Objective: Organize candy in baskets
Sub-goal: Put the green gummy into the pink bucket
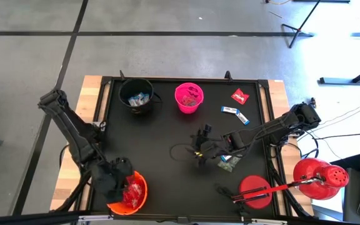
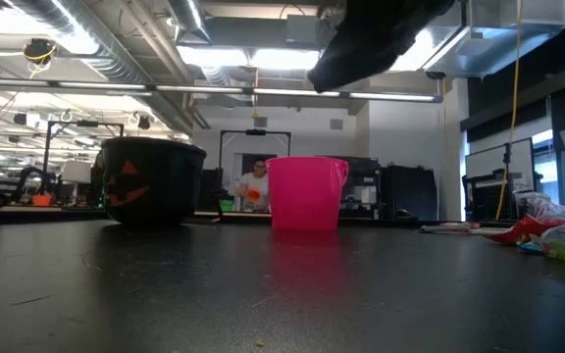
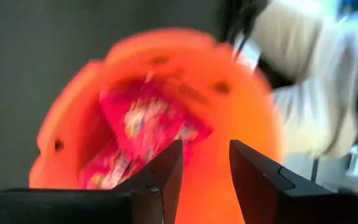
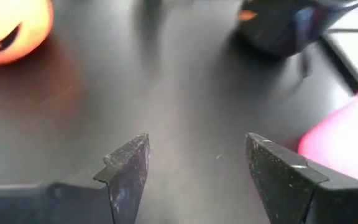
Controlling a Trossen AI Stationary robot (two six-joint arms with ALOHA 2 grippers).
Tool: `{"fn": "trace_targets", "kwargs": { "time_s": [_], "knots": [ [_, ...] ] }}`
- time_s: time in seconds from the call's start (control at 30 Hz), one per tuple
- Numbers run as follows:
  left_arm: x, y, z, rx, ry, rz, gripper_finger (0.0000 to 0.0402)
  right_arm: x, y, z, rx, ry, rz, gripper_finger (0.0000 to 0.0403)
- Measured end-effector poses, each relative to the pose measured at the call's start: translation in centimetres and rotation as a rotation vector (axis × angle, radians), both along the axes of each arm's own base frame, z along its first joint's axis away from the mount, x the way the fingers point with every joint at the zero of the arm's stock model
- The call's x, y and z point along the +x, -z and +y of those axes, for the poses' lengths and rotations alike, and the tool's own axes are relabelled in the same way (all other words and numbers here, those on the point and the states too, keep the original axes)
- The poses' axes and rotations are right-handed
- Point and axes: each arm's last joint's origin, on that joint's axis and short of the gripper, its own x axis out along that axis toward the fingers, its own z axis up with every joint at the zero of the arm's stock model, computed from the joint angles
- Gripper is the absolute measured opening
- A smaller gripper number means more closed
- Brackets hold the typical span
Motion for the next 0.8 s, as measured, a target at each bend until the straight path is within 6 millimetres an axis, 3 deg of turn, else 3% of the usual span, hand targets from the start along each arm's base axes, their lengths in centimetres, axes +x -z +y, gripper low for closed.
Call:
{"fn": "trace_targets", "kwargs": {
  "time_s": [0.17, 0.37, 0.6, 0.8],
  "knots": [
    [-0.1, -2.9, 0.6, 0.167, 0.057, -0.273, 0.0116, -0.3, 1.0, 0.5, 0.140, -0.115, 0.116, 0.0262],
    [0.3, -4.5, 1.5, 0.516, 0.068, -0.548, 0.0115, -2.2, 2.9, 1.4, 0.181, -0.119, 0.368, 0.0262],
    [1.4, -4.4, 3.6, 0.717, 0.102, -0.601, 0.0115, -5.9, 4.3, 2.9, 0.135, 0.031, 0.645, 0.0262],
    [1.4, -2.4, 6.5, 0.614, 0.085, -0.739, 0.0115, -8.2, 5.2, 4.4, 0.129, 0.089, 0.723, 0.0262]
  ]
}}
